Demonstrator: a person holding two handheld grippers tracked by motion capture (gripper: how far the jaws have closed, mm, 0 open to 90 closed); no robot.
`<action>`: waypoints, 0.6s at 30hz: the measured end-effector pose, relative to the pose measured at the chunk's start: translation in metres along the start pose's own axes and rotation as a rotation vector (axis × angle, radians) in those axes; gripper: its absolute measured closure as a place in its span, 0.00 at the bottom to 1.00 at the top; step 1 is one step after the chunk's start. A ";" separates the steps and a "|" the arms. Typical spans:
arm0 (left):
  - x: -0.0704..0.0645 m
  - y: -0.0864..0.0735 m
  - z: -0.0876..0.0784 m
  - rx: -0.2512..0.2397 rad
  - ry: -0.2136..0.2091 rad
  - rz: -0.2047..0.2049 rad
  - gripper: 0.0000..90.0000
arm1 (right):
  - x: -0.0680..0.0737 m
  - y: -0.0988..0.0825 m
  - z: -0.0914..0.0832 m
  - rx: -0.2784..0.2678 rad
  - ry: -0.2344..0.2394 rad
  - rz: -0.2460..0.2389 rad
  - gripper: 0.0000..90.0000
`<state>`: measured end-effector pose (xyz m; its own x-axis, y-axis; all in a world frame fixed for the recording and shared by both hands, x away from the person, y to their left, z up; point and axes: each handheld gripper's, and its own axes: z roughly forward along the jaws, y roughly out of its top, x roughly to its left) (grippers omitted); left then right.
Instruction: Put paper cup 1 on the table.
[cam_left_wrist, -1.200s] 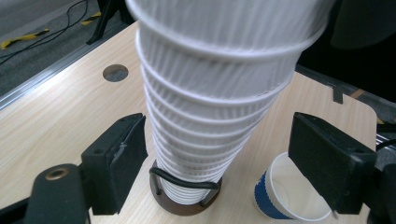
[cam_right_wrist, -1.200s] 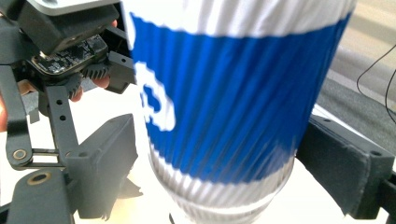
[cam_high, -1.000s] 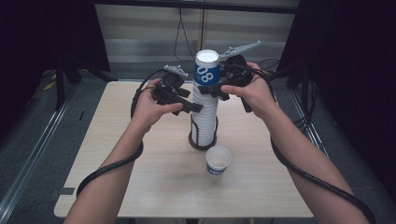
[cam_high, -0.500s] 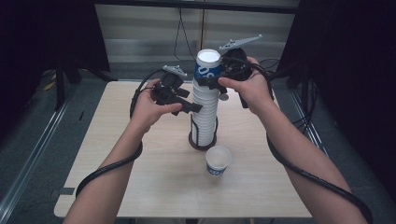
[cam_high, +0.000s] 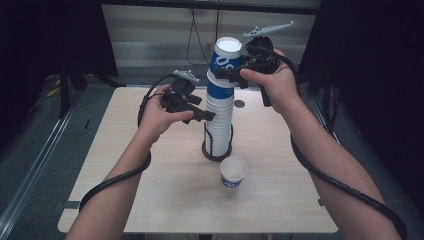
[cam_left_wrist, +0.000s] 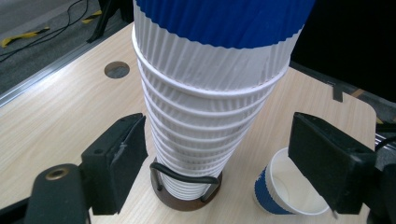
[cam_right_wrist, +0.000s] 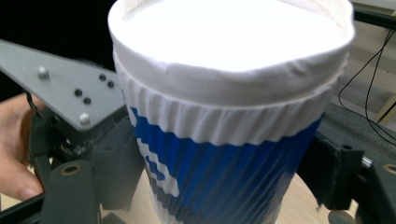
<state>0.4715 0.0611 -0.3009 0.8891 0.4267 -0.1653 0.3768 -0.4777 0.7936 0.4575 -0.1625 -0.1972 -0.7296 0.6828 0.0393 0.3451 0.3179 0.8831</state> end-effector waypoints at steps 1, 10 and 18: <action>0.000 0.000 0.000 0.001 0.001 0.001 0.21 | 0.000 0.001 -0.001 -0.002 0.005 -0.002 0.26; 0.001 0.000 0.003 0.009 0.000 0.002 0.21 | -0.004 0.005 -0.013 -0.047 0.022 0.020 0.26; 0.000 -0.003 0.006 0.018 -0.001 0.006 0.21 | -0.005 0.008 -0.026 -0.097 0.027 0.028 0.26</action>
<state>0.4722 0.0578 -0.3066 0.8915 0.4234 -0.1613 0.3763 -0.4935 0.7841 0.4491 -0.1805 -0.1781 -0.7367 0.6719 0.0764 0.3076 0.2325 0.9227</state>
